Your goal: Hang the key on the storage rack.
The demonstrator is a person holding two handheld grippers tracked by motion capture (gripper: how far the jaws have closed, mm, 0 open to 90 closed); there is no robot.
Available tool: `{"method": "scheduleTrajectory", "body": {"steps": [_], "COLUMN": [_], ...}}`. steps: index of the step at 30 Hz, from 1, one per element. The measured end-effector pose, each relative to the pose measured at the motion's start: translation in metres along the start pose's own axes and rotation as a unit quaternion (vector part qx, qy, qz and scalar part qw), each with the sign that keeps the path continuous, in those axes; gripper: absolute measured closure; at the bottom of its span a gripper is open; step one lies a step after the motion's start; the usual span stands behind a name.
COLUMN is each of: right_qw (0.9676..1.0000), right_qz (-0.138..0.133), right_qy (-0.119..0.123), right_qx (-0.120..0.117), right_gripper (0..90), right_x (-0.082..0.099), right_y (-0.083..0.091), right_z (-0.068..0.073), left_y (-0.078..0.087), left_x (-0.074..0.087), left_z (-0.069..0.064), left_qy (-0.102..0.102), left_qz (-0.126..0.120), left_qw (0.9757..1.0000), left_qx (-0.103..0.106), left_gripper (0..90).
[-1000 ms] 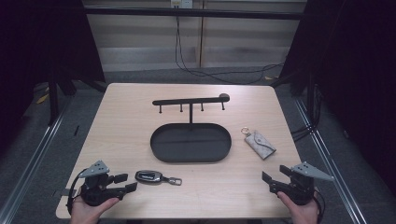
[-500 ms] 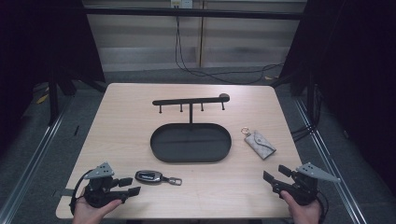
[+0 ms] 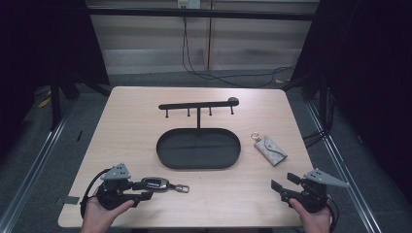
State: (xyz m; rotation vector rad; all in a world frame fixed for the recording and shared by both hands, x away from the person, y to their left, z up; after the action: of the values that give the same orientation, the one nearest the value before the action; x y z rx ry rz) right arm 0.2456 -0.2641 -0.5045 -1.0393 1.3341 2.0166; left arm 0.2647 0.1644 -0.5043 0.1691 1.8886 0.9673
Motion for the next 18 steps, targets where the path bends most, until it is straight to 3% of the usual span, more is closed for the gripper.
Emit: {"method": "scheduleTrajectory", "body": {"steps": [7, 14, 16, 18], "right_qw": [1.0, 1.0, 1.0, 0.9999], "right_qz": [0.002, 0.003, 0.001, 0.0], "right_qy": [-0.002, -0.001, -0.008, -0.01], "right_qx": [-0.001, 0.0, -0.004, -0.005], "right_gripper": [26.6, 26.6, 26.6, 26.6], "right_x": [0.0, 0.0, 0.0, 0.0], "right_y": [-0.001, -0.001, -0.001, -0.001], "right_z": [0.0, 0.0, -0.001, -0.001], "left_y": [-0.005, -0.006, -0.012, -0.014], "left_x": [0.0, -0.018, -0.023, -0.024], "left_z": [-0.003, -0.006, -0.005, -0.003], "left_qy": [-0.021, -0.044, -0.057, -0.056], "left_qz": [0.031, 0.05, 0.075, 0.077], "left_qw": [0.9993, 0.9978, 0.9955, 0.9954], "left_qx": [-0.005, -0.004, 0.008, 0.007], "left_gripper": [57.0, 58.0, 57.9, 58.0]}}
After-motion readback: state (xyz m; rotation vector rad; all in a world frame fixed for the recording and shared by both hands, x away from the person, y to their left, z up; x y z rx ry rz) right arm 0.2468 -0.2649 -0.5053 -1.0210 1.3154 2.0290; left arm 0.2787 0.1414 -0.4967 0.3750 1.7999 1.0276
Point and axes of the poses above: each handheld gripper's, and its own axes: y roughly backward along the jaws, x roughly out of its underside, z roughly to its left, the point moved 9 cm from there along -y, roughly forward along the jaws, and after that the axes turned 1 degree about -y, right-handed, at the moved point
